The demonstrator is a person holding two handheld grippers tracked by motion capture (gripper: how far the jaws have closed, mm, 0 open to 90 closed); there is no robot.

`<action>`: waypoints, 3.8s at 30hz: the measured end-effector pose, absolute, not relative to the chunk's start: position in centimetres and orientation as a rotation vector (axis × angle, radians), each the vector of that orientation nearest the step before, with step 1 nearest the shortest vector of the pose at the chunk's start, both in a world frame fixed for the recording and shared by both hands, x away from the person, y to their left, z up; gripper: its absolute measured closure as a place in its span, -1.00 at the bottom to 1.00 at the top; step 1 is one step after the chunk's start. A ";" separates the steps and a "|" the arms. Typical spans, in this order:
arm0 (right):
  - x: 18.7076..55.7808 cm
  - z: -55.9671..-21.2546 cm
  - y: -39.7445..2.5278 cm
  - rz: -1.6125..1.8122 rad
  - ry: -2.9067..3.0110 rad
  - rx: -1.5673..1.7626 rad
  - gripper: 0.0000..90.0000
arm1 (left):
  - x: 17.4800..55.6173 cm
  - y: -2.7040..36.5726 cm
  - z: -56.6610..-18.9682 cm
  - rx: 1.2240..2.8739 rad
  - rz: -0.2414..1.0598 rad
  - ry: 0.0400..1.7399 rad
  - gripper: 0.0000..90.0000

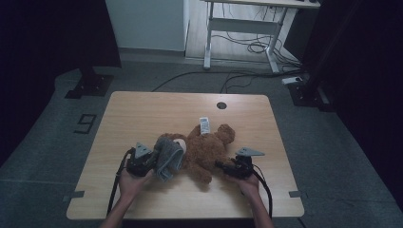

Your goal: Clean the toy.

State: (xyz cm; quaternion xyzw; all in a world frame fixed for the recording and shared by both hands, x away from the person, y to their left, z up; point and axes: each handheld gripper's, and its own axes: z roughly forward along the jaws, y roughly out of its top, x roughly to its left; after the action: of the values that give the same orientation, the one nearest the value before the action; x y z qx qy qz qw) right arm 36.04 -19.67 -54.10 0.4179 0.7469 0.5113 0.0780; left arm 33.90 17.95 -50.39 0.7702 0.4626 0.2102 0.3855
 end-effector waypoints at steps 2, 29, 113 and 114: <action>36.1 -54.1 -19.7 1.532 2.236 1.256 0.28 | 34.7 18.1 -51.0 1.959 0.501 1.204 0.75; 37.5 -54.4 -21.1 1.509 2.128 1.337 0.19 | 39.1 17.0 -50.9 2.001 0.472 1.250 0.75; 28.6 -54.4 -28.5 1.550 2.039 1.223 -0.24 | 29.0 17.0 -51.4 1.994 0.274 0.960 -0.41; 28.6 -54.4 -28.5 1.544 2.048 1.218 -0.24 | 29.0 17.0 -51.4 1.995 0.274 0.960 -0.40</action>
State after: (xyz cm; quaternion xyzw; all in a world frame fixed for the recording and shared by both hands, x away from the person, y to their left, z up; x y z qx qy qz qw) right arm 28.62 -28.45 -54.44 0.4240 0.7131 0.5376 0.1506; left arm 29.00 17.02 -51.43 0.8032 0.3863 0.1102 0.4399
